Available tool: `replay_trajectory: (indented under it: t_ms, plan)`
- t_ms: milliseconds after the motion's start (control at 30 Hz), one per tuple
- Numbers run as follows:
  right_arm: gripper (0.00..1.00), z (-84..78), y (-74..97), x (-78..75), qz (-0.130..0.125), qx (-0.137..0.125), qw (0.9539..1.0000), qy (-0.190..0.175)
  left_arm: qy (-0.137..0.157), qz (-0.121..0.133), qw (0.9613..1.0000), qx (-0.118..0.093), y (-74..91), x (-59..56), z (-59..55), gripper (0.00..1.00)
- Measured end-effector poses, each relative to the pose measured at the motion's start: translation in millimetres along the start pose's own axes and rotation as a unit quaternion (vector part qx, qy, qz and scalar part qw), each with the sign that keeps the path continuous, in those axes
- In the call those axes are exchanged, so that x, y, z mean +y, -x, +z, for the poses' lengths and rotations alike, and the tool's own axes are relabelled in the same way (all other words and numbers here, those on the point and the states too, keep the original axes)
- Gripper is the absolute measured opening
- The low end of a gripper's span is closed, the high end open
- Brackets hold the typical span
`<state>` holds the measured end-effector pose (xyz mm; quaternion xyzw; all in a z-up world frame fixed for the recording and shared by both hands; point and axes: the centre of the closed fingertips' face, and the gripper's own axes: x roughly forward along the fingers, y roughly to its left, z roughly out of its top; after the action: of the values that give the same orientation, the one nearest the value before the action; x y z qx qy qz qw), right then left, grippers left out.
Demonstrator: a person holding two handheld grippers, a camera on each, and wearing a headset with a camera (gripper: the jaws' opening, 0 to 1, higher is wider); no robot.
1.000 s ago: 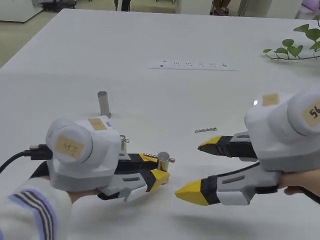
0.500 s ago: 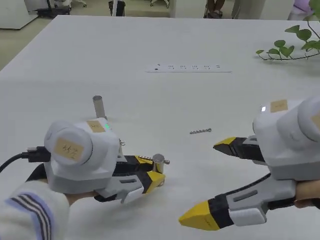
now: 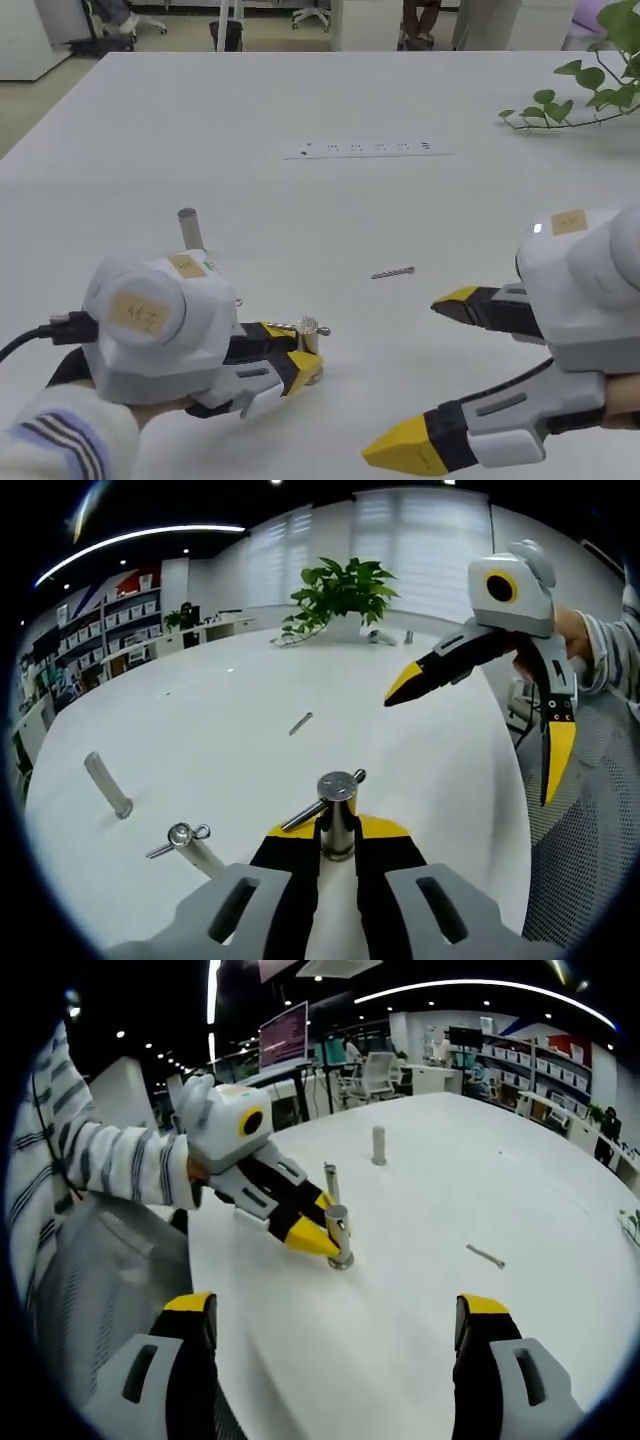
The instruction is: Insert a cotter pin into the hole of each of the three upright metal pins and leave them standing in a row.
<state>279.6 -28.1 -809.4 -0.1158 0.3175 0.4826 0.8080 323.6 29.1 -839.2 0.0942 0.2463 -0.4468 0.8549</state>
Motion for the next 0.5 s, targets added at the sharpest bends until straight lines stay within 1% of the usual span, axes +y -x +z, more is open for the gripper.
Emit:
replay_trajectory:
  t_ms: [133, 267, 367, 400, 433, 467, 500]
  plan:
    - [1.0, 0.2, 2.7, -0.7, -0.002, -0.006, 1.0, -0.002, -0.013, 0.001, 0.9999, 0.001, -2.6, -4.5, 4.8, 0.1]
    - [1.0, -0.7, 4.9, -4.1, -0.008, -0.01, 0.9999, -0.007, -0.015, 0.009, 0.9998, -0.004, -8.6, -4.8, 11.0, 0.1]
    - [1.0, -1.6, 6.6, -5.7, -0.01, -0.012, 0.9998, -0.011, -0.007, 0.017, 0.9997, -0.015, -14.3, -3.1, 18.9, 0.1]
    - [1.0, -1.7, 7.1, -6.2, -0.011, -0.013, 0.9998, -0.011, -0.007, 0.02, 0.9996, -0.016, -15.9, -2.5, 20.5, 0.1]
    - [1.0, -2.0, 7.4, -6.6, -0.011, -0.013, 0.9998, -0.011, -0.004, 0.029, 0.9995, -0.014, -17.7, -0.4, 21.2, 0.1]
    - [1.0, -1.8, 8.1, -8.2, -0.014, -0.015, 0.9997, -0.011, -0.008, 0.04, 0.9991, -0.009, -19.7, 2.3, 21.8, 0.1]
    - [1.0, -1.5, 9.0, -9.3, -0.014, -0.018, 0.9997, -0.012, -0.008, 0.045, 0.9989, -0.011, -21.3, 3.4, 23.3, 0.1]
